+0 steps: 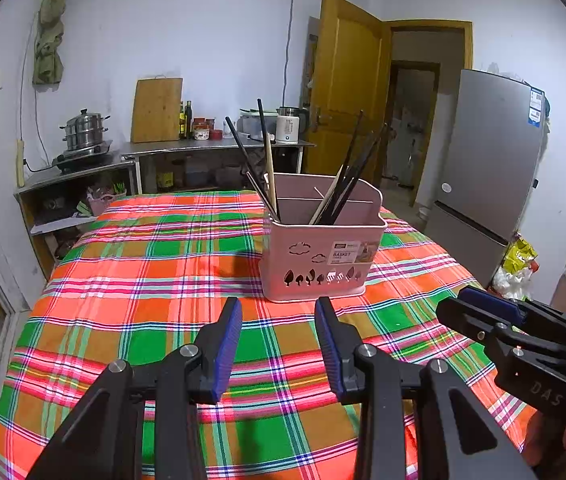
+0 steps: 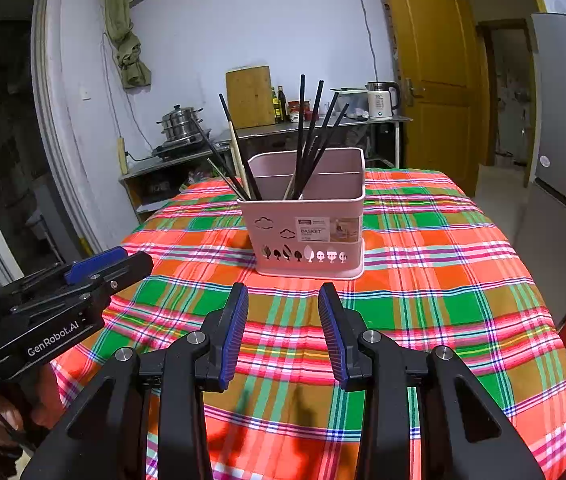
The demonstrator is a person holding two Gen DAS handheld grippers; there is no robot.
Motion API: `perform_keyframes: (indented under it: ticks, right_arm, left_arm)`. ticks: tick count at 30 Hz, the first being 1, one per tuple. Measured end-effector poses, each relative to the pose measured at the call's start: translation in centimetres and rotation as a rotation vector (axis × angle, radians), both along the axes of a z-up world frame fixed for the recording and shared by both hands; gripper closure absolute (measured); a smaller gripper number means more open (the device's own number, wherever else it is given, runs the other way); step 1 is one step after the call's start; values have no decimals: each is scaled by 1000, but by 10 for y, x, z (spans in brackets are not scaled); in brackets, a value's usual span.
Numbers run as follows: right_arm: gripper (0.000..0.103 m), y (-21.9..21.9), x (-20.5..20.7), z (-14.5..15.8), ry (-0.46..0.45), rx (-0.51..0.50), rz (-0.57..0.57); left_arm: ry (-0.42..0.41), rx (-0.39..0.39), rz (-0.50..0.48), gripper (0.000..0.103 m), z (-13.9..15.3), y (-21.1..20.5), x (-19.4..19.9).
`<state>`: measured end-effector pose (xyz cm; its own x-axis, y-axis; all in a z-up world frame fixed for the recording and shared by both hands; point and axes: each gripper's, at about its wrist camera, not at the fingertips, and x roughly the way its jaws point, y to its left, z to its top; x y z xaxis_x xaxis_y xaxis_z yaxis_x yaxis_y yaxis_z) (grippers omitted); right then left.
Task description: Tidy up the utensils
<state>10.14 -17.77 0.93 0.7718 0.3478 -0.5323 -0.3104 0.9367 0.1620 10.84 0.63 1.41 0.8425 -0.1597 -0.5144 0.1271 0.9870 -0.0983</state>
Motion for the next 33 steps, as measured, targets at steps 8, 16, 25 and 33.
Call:
perform_keyframes:
  ticks: [8, 16, 25, 33]
  right_arm:
    - [65, 1, 0, 0, 0, 1, 0]
    - [65, 1, -1, 0, 1, 2, -1]
    - [65, 3, -3, -1, 7, 0, 1]
    - [65, 3, -4, -3, 8, 0, 0]
  left_arm:
    - [1, 1, -1, 66, 0, -1, 0]
    - [2, 15, 16, 66, 1, -1, 0]
    - [7, 24, 25, 66, -2, -3, 1]
    - [-3, 30, 27, 66, -3, -4, 0]
